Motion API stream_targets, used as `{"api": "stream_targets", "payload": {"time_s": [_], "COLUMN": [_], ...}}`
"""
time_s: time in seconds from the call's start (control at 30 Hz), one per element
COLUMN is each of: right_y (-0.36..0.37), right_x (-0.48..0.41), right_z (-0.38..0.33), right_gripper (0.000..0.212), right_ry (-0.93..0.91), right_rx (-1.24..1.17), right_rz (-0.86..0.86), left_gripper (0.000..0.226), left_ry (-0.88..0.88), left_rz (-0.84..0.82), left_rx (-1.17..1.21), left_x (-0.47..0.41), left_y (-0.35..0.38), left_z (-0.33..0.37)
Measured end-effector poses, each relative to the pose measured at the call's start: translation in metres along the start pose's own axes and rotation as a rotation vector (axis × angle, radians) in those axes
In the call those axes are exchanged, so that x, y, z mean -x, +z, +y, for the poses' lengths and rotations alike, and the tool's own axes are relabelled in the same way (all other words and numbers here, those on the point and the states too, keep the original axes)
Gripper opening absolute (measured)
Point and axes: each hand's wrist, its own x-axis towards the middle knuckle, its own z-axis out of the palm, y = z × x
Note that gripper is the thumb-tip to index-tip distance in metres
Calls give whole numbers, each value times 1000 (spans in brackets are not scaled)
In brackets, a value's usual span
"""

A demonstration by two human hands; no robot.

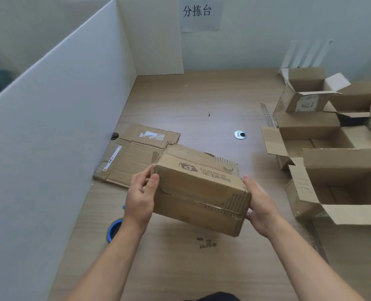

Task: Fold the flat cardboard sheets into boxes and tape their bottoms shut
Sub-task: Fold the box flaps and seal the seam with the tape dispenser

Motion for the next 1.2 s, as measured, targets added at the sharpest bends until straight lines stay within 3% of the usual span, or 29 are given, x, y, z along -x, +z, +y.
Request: {"api": "stream_targets", "payload": {"time_s": [0.13,0.33,0.4,0.47,0.57,0.63,0.77,0.87,1.0,1.1,1.2], "right_y": [-1,2,3,3,3,4,16,24,19,6,-1], "right_x": [0,0,-2,-4,-6,-5,-1,1,1,-3,-5], "right_z": [3,6,6,5,6,8,13,14,-1,-11,-11], "right_gripper": [23,43,48,39,24,17,11,8,10,27,45], "right_ry": [6,-62,-74,-107,-120,-132,-172,-181,-224,-328,-389], "right_rx": [-106,-110,-71,-43,21,42,7,-39,-42,49,169], "right_rz": [-30,24,77,105,102,105,145,170,170,86,-19], "left_gripper": [29,18,25,33,47,57,49,50,48,52,51], "left_ry": [2,-54,-26,-11,10,56,236,276,321,155,17], "left_rz": [28,81,16,-74,-126,-117,51,150,65,-29,-18], "left_rx": [-26,30,83,84,-60,-291,-543,-539,-516,-276,-116], "left_x": [-6,-10,-4,0,-3,-3,2,2,3,1,-1], "left_y": [-3,-3,-1,1,-2,0,13,20,16,2,-5], "left_z": [0,-3,1,4,-2,-7,-12,-12,-13,-19,-25]}}
